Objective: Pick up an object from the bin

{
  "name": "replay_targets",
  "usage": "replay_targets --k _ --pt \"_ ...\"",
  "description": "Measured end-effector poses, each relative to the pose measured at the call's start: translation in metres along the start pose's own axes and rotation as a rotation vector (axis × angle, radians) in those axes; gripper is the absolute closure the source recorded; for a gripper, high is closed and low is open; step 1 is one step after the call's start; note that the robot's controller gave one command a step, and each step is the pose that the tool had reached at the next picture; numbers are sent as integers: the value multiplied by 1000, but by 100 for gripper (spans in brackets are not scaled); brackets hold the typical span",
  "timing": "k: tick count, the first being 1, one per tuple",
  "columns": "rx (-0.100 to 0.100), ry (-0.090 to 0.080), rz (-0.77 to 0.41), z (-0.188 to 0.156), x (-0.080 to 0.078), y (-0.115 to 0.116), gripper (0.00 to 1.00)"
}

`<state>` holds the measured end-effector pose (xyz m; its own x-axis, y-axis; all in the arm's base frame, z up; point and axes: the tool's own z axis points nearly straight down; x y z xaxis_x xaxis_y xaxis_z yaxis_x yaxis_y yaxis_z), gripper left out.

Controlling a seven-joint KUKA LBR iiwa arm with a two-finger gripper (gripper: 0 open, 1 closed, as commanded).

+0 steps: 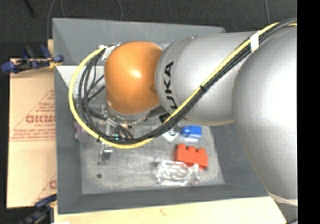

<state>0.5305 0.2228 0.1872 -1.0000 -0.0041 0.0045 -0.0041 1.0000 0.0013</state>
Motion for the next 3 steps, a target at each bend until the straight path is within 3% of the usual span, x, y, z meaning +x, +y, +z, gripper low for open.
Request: replay_targets --k 1,2,3 --pt "3 -11 40 -3 -49 -102 0" --pt "6 -7 10 27 -68 -232 0" --pt "0 -12 -146 79 -72 -264 0"
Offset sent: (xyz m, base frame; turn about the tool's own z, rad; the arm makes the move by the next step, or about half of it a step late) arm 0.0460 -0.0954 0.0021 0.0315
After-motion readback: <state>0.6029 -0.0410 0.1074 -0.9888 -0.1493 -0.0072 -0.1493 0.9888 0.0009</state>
